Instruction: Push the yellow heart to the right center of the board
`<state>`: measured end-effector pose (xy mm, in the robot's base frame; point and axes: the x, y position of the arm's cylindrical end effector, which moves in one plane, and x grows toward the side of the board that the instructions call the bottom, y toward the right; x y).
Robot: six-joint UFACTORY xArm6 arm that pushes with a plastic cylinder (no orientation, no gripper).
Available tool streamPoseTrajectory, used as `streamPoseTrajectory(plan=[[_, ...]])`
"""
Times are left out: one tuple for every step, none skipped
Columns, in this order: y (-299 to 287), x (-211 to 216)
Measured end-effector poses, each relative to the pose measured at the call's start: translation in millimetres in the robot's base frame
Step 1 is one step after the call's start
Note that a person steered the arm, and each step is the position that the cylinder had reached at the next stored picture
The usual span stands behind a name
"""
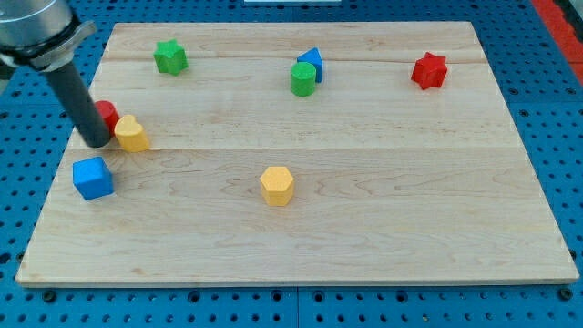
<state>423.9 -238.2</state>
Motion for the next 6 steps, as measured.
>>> streamPoseTrajectory(plan=[[46.4,-22.1],[126.8,-24.4],[205.8,-30.2],[181.5,-32.7],[120.4,-43.6],[135.4,-7.0]])
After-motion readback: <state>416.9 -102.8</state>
